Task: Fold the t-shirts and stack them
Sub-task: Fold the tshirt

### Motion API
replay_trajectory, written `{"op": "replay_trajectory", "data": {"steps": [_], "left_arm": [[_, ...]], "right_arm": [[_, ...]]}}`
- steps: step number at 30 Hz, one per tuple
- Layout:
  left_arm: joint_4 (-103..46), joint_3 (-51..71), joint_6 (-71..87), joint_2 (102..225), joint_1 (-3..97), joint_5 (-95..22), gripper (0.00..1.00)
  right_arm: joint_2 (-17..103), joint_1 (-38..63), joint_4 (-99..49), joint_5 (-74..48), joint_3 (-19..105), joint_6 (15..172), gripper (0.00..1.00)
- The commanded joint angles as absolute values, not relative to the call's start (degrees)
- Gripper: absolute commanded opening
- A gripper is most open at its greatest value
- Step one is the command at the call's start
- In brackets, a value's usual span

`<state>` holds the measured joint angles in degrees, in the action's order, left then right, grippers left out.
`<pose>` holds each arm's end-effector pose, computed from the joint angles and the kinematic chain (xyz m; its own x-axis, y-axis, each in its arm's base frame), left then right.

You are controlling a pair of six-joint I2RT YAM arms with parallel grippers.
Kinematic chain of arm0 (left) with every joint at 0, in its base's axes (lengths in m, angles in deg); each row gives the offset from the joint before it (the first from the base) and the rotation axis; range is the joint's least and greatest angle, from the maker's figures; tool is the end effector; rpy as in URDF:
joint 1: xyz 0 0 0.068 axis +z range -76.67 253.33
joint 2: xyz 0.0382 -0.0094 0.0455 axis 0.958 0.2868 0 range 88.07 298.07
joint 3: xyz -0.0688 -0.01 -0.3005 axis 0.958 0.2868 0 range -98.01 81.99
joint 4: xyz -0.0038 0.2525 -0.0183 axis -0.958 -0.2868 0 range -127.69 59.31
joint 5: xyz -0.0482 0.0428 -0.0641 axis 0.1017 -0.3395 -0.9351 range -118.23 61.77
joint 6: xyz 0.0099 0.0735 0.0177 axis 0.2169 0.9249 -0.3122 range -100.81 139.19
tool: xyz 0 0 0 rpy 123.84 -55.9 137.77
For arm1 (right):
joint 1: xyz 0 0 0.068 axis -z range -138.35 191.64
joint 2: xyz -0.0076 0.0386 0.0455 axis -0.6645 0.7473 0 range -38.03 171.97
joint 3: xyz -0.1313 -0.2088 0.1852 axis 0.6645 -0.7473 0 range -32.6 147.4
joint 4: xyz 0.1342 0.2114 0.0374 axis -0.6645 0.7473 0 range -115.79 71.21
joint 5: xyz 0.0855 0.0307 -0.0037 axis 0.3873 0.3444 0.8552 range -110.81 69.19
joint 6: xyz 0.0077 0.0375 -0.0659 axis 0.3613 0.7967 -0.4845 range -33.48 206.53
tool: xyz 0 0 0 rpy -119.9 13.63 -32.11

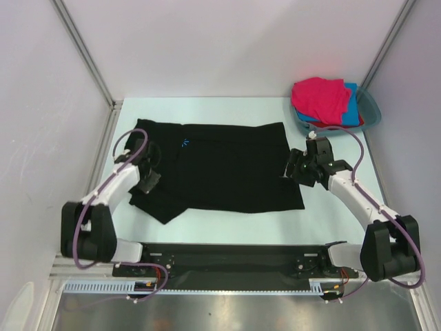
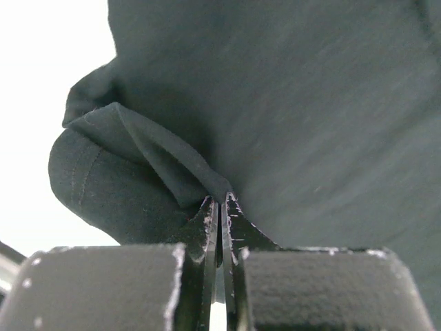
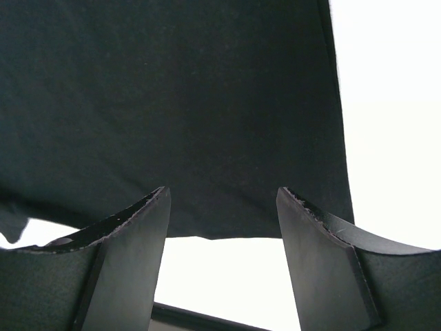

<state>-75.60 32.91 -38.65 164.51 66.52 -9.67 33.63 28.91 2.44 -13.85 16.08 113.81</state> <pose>0.2288 -0.0066 0.2217 -0.5171 -0.7465 -0.4188 -0.7920 0.6028 -0.0966 0.2448 0.0633 0.2543 -0.8099 0.2835 -0.5135 0.0883 0.9244 0.3711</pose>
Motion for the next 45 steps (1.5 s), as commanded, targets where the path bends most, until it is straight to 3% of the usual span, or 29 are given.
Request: {"op": "replay_trajectory", "data": {"steps": [1,5,10,14,23,28,32,40,45], "left_arm": [[-71.3,27.1,-34.9,170.1,68.2,-10.9,0.02],[-70.8,19.8,-32.7,178.4,70.6,-14.2,0.03],[-70.2,12.2,-28.2,186.8,71.9,-18.0,0.20],[-71.8,5.2,-26.3,192.0,72.5,-20.6,0.87],[-69.7,9.4,-26.5,185.0,72.5,-19.8,0.89],[-68.0,17.8,-27.1,172.8,71.4,-11.6,0.89],[-65.4,24.8,-29.1,162.6,71.0,-5.7,0.90],[-68.3,27.8,-29.8,154.6,71.0,-0.5,0.91],[-67.7,30.2,-29.9,153.7,71.0,-2.2,0.91]], "right_arm": [[35.7,29.2,0.7,-14.0,19.4,112.5,0.69],[38.2,29.2,0.1,-13.8,21.0,112.3,0.69],[42.4,29.3,-0.7,-12.9,22.8,112.2,0.68],[45.2,29.0,-1.3,-10.7,23.6,111.8,0.68],[50.5,24.1,-6.0,6.8,25.7,108.8,0.68],[52.1,17.7,-12.3,15.2,26.4,113.5,0.70],[56.4,14.9,-31.9,26.0,23.1,125.6,0.70],[69.5,4.0,-57.1,26.5,22.6,145.7,0.70],[83.7,-2.9,-81.8,26.4,25.7,162.2,0.67]]}}
